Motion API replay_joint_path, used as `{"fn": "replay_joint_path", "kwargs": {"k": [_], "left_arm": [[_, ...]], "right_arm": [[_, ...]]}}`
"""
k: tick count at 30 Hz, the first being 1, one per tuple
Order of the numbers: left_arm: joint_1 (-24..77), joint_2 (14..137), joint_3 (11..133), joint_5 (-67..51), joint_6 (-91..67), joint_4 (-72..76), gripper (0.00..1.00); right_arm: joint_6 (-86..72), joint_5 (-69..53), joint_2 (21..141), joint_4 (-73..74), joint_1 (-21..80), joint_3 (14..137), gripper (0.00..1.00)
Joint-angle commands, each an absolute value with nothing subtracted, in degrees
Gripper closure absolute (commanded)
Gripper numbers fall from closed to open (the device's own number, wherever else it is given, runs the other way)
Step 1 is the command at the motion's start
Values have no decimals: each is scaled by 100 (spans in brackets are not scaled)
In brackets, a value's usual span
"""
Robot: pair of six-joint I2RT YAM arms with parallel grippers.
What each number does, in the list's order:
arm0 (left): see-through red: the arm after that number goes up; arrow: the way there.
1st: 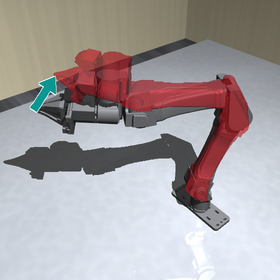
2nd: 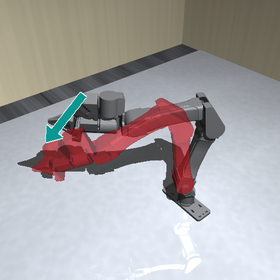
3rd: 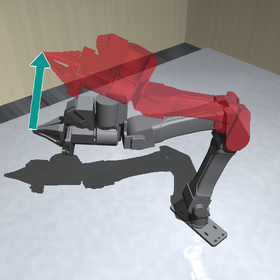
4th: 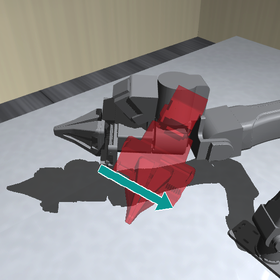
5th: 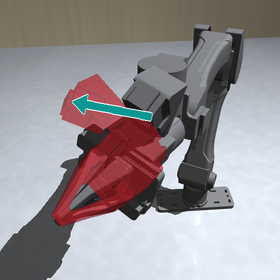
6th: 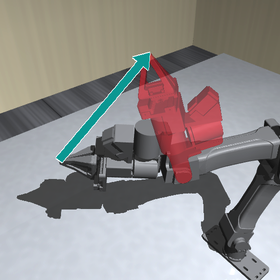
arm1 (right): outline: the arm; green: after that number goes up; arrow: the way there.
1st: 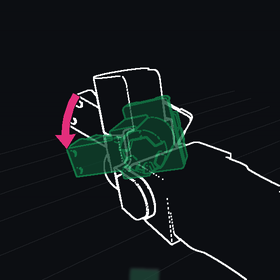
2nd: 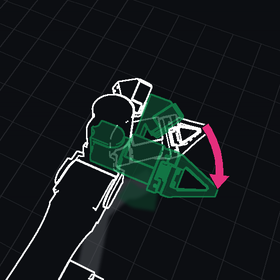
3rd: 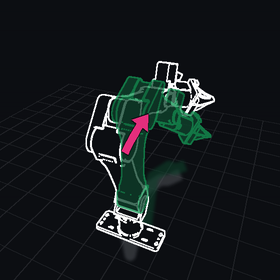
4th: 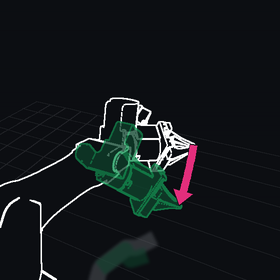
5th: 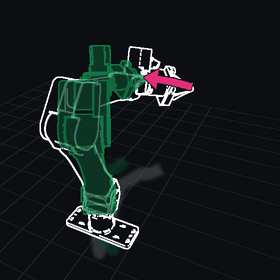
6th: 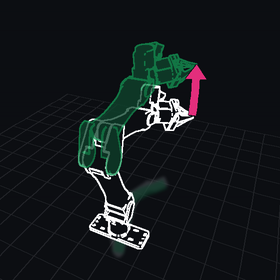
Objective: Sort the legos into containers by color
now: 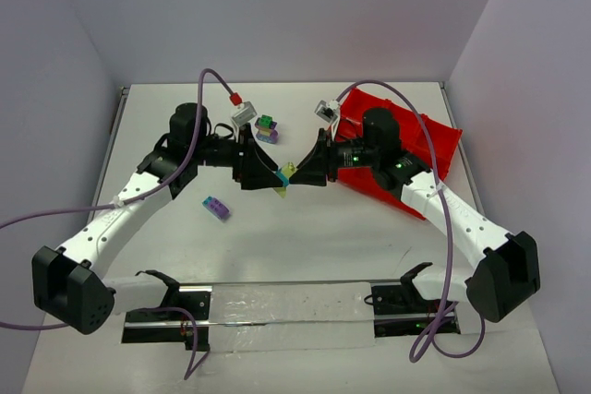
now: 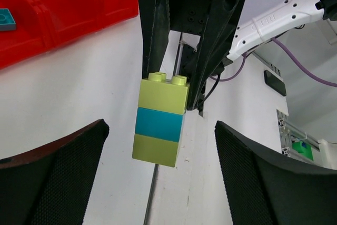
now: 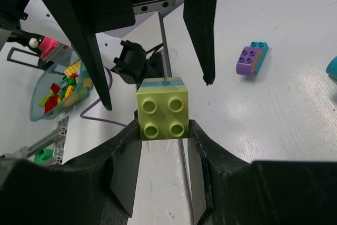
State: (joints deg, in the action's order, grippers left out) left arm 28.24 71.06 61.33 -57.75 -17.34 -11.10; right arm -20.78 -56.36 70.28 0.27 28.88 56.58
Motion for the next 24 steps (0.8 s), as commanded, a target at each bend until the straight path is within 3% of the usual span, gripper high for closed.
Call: {"fn": "replay_joint_path", "kwargs": {"k": [1,5,19,22,24], "left_arm": [[2795,6954,6085,-6085,-1738,-782,17],[2795,7016,6099,-6207,-1798,-660,23],[2795,7383,6091,-6451,-1837,-615,24],[2795,7383,6082,-6479,-1913,-475,41],[2795,7383,6082,-6486,-1987,-395,61]], "right_arm": [[-2065,-5730,6875,-182,2888,5830,100],[-2065,-5748,6895,-171,2883,5853,100],[-2083,-5818,6891,-167,2883,5968,100],[-2066,-5803,6913,-127,2883,5971,100],[-2074,-5791,6926,-132,2883,5968,100]]}}
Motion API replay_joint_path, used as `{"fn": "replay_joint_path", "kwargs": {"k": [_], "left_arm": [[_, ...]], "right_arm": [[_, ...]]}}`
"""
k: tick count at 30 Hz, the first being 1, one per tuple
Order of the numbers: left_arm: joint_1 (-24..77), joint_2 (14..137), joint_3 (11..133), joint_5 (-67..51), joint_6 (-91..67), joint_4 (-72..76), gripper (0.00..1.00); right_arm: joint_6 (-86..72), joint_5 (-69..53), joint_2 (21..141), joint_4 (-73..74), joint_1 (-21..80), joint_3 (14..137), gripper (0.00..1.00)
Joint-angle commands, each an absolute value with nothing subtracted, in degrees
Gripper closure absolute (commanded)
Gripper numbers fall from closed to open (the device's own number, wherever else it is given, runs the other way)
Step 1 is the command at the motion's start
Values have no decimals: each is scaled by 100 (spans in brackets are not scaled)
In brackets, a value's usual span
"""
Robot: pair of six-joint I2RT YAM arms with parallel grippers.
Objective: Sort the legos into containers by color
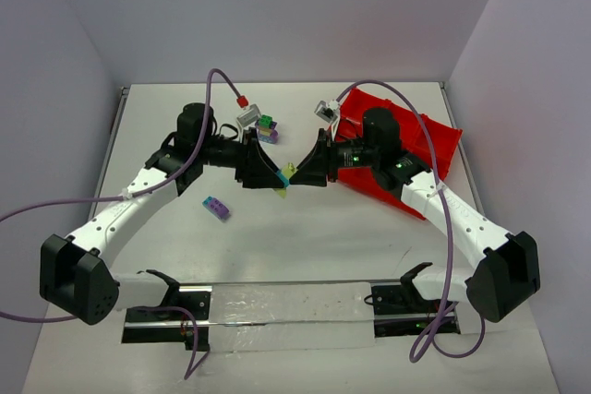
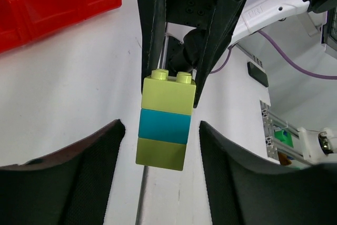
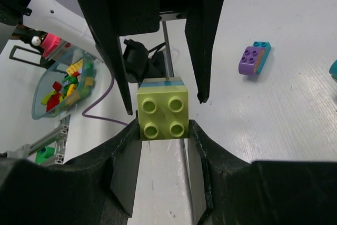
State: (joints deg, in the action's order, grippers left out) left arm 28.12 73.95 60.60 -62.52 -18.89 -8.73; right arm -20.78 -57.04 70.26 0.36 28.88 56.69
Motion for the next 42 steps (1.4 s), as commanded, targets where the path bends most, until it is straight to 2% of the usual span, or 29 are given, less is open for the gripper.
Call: {"fn": "replay_joint_path", "kwargs": {"k": [1,3,6,19,23,26,29,34,41,42], "left_arm": [[2795,7387,6086,-6482,-2003,-375,73],[2795,7392,6085,-6434,-2034,-352,95],[2795,7358,6014,-6329,-2073,-323,100],[2662,7083,5519,-5662,-2359,-87,100],[2618,7022,5539,-5330,-2462,-117,100],[2610,6987,5597,-4840,-2503,-202,100],[2610,6939,5639,-4553,-2583,-202,100],[2610,6945,5661,-4271,-2689,-135,100],[2610,7022,5722,-4068,-2690,-290,100],[2610,7005,5713,-4017,-2724,-281,100]], "right_arm": [[-2070,-5783,6930,-132,2887,5964,100],[-2053,-5762,6941,-119,2892,5959,100],[-1978,-5685,6935,-44,2888,5985,100],[-2169,-4406,6429,379,2106,5889,100],[-2019,-2428,6157,1216,1940,5934,100],[-2021,-10,6023,1989,1706,5797,100],[-2030,564,6072,2221,1367,5558,99],[-1982,838,6469,2301,1098,5263,97],[-1907,1169,7138,2188,1019,5265,84],[-1907,1204,7241,2145,1011,5273,75]]}}
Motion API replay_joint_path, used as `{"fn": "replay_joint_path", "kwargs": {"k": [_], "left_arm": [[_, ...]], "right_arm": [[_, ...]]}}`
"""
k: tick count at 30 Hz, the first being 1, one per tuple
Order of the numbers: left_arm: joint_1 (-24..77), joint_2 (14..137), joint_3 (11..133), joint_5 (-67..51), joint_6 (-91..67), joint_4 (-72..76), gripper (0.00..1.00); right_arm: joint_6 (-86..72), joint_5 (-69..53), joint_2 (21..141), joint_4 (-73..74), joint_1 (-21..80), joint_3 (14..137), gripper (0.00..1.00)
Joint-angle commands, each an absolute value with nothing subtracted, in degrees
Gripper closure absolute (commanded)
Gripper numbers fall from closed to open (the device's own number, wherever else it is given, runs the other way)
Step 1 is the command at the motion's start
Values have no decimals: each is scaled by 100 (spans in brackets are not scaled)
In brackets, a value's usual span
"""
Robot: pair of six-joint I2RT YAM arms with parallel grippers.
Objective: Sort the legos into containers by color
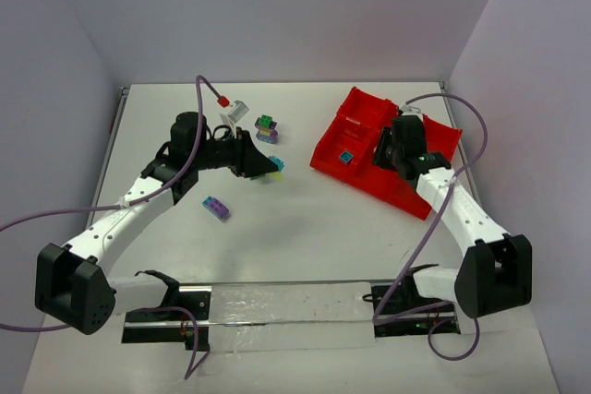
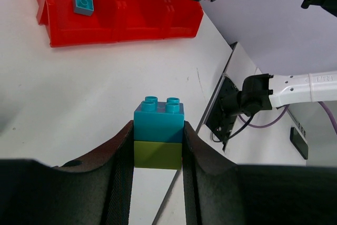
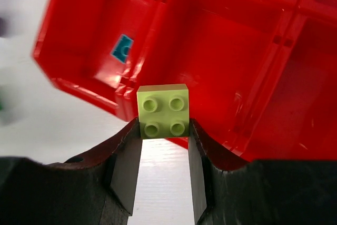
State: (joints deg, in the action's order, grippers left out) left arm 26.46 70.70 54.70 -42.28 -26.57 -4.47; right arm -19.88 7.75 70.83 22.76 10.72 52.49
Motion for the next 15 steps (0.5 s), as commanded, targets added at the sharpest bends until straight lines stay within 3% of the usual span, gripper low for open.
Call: {"fn": "replay_joint_path", "kwargs": {"k": [1,3,5,11,15], "left_arm": [[2610,7005,5704,-4025,-2733,-264,100],[2610,6988,5713,-3991,-2742,-264,100],[2610,6976,5717,-3990,-2760,-240,100],[2610,7018,5778,-4248,-2685,-272,100],[2610,7073,5820,-4542,-2550,-292,100]], "right_arm": [[-1890,1204,7293,2127,1011,5308,57],[-1881,1195,7373,2118,1011,5360,27],[-1868,1208,7459,2131,1011,5446,14],[-1776,1110,7302,2320,1011,5813,15],[-1427,-676,6654,1783,1056,5698,23]]}}
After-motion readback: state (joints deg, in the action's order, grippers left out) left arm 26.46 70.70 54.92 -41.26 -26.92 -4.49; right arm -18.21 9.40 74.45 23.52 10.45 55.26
